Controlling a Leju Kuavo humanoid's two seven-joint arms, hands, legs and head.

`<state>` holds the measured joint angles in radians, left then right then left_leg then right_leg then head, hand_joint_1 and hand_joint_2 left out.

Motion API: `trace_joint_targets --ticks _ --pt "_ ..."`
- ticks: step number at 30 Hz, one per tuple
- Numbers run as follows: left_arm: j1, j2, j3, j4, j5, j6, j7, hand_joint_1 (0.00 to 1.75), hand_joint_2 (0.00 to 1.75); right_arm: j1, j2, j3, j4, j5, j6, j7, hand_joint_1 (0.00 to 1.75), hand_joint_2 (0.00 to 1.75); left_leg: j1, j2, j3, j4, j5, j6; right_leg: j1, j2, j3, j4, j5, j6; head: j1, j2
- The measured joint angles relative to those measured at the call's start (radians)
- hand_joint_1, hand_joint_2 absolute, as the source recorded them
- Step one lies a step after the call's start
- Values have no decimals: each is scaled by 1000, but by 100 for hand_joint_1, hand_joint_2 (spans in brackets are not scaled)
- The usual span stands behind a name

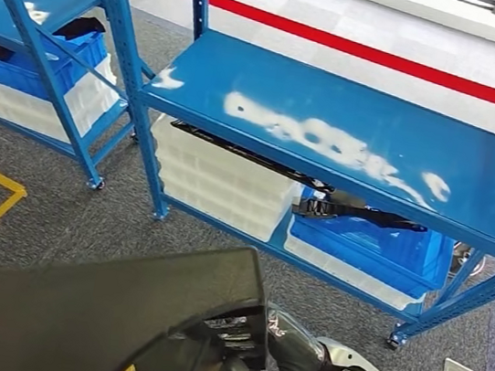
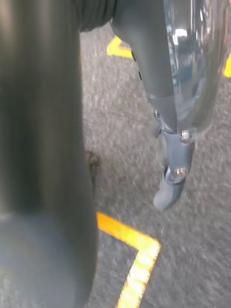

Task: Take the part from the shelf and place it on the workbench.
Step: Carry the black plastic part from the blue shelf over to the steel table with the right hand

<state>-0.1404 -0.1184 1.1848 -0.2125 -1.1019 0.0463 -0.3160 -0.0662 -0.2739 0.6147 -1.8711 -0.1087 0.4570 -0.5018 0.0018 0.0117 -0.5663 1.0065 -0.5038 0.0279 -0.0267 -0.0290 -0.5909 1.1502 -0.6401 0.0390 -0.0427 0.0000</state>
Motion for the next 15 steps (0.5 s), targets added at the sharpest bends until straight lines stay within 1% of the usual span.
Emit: trace_joint_targets --ticks 1,2,3,4,5,6,7,8,9,10,11,12,13,14,15 --pt "0 0 0 0 2 -4 -1 0 175 -1 0 3 1 2 0 1 175 175 -2 -8 -1 0 0 2 1 13 -31 68 -29 -1 0 0" --pt "2 0 0 0 4 -9 -1 0 175 -2 0 7 3 3 0 1 175 175 -4 -17 -1 0 1 4 2 20 -57 121 -45 -2 0 0" --pt "3 0 0 0 6 -12 -1 0 175 -2 1 10 5 4 -1 2 175 175 -5 -28 0 1 0 4 4 23 -69 143 -42 -3 0 0" --pt "4 1 0 0 8 -14 -1 0 175 -4 1 14 7 4 -2 3 175 175 -6 -39 1 2 0 4 5 25 -63 126 -19 -4 0 0" --pt "4 1 0 0 10 -15 -2 0 175 -6 2 17 7 4 -3 3 175 175 -7 -50 2 4 0 3 5 31 -40 73 18 -6 0 0" --pt "3 2 0 0 11 -16 -2 0 175 -9 3 19 8 4 -4 3 175 175 -6 -61 2 6 -1 2 5 49 -11 5 55 -9 0 0" --pt "2 3 0 0 11 -17 -2 0 175 -12 5 21 8 3 -6 3 175 175 -7 -72 -1 11 -2 0 3 70 14 -58 81 -11 0 0" --pt "1 4 0 0 12 -17 -2 0 175 -15 6 23 9 2 -7 3 175 175 -6 -82 -7 15 -2 -4 2 88 30 -99 94 -14 0 0" --pt "0 6 0 0 12 -18 -1 0 175 -18 8 25 10 1 -9 3 175 175 -4 -91 -13 18 -2 -9 3 101 36 -119 96 -17 0 0" --pt "1 8 0 0 13 -18 1 0 175 -21 10 27 10 -2 -10 3 175 175 -3 -101 -18 19 0 -15 4 98 37 -123 94 -19 0 0" --pt "3 11 0 0 15 -17 3 0 175 -23 12 27 10 -4 -11 3 175 175 -1 -109 -21 19 1 -20 3 89 36 -123 95 -23 0 0" --pt "6 14 0 0 16 -17 6 0 175 -26 15 28 10 -6 -11 2 175 175 -1 -107 -24 23 -3 -25 2 78 38 -125 96 -29 -1 0" --pt "6 16 0 0 17 -16 8 0 175 -27 17 28 10 -7 -11 1 175 175 -2 -94 -32 41 -15 -30 0 66 40 -127 97 -33 -1 0" --pt "5 18 0 0 18 -16 10 0 175 -27 20 29 10 -7 -11 1 175 175 -2 -75 -48 78 -38 -35 -3 52 42 -129 98 -38 -2 0" --pt "3 19 0 0 18 -16 11 0 175 -27 21 30 11 -7 -11 0 175 175 -1 -52 -76 135 -68 -42 -3 38 42 -129 97 -40 -3 0"
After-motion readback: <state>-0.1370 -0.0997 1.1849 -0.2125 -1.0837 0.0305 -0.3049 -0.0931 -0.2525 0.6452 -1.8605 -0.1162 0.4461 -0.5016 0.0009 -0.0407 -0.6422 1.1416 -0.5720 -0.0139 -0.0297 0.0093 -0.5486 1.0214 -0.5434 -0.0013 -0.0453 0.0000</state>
